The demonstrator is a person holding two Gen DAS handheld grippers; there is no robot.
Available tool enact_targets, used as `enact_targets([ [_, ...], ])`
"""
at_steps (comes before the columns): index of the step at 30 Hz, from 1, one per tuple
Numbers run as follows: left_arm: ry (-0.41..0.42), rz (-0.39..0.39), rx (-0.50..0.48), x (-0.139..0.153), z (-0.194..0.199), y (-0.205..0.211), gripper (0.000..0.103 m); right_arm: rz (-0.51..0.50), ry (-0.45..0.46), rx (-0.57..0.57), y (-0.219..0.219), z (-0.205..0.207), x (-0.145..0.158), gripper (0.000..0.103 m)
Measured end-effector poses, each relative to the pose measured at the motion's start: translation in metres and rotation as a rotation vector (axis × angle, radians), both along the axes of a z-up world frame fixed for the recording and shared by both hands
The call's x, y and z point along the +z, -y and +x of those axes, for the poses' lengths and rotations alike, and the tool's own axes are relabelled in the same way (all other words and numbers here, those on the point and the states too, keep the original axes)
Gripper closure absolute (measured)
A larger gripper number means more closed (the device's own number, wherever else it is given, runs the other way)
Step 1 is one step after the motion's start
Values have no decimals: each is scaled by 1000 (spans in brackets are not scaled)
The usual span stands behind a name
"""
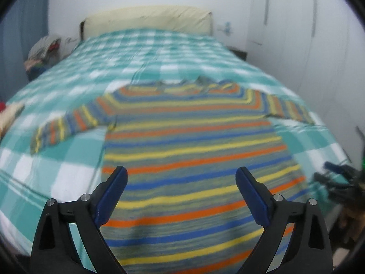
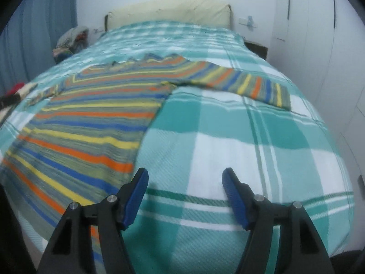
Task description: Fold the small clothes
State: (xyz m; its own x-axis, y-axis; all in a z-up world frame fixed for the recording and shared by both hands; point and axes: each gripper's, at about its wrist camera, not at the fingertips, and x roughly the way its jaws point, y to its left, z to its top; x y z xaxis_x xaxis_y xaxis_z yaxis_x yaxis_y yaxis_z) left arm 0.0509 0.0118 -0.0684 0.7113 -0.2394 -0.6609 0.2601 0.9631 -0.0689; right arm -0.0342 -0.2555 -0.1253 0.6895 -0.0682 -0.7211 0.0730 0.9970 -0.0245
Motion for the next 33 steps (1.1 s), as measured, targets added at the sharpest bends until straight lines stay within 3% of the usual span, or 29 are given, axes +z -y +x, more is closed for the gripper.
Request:
enact_targets([
  [3,-89,-29,35,-18,6,-11,7,14,7,-38,9,0,-4,29],
  [7,-75,-65,87,-18,4,-25,7,0,-16,-53,10,6,-11,28],
  [13,-92,-83,142,-24,9,-31,5,0,-41,-57,9,11,-23,17],
  [18,-68,-34,118,-26,4,-21,5,55,-46,-77,17,8,-27,12],
  [25,-7,61,18,-20,-3,-3,1,37,-46,-72,11,9,-33,2],
  [33,-32,-25,-55,-20,-8,-1,1,29,-35,-72,10,9,-36,0],
])
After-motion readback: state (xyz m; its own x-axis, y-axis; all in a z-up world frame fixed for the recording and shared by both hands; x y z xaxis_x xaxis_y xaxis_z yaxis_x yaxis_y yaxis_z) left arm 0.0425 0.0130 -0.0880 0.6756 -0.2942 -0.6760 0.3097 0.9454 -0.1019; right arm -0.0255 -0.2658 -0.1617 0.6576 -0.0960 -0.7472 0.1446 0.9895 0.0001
